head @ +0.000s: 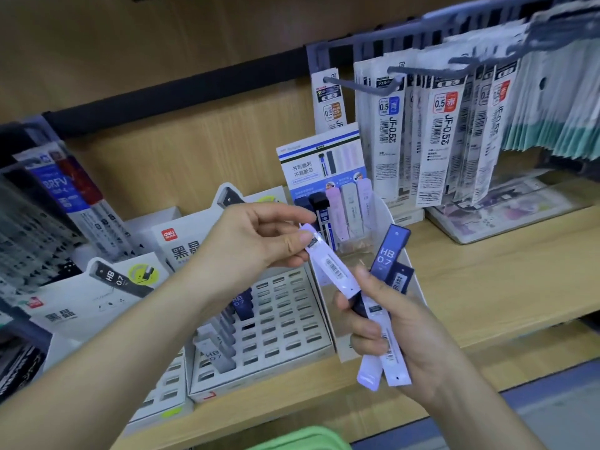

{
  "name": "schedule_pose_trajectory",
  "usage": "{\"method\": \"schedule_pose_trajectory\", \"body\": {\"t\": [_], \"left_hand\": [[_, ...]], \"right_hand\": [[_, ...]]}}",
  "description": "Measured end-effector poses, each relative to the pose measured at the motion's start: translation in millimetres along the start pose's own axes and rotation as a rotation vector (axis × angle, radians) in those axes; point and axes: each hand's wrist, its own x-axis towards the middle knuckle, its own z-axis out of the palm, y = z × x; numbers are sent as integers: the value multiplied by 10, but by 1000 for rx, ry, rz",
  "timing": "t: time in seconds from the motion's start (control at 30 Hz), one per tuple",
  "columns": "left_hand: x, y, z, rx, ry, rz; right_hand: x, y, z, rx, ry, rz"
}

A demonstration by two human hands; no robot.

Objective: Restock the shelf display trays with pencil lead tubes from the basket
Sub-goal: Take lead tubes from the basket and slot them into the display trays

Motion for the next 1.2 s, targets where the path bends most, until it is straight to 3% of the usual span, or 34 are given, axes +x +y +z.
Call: {"method": "schedule_pose_trajectory", "body": {"t": [0.17,0.4,0.53,0.67,0.93,1.07,1.2], "left_hand": [[155,209,3,17,96,118],[280,289,169,173,-18,123],[381,276,108,218,-160,13],[413,289,128,254,-178,40],[551,321,248,290,16,158],[805,309,272,368,142,257],[984,283,410,593,151,351]], "right_hand": [[-29,-94,10,50,118,21],[3,-193,57,66,189,-108],[28,-210,40,91,249,-106],[39,-196,38,35,300,-85],[60,-298,-24,-76,334,-110],[82,-379,-60,63,236,-151],[85,-434,-111,198,169,-194]]}}
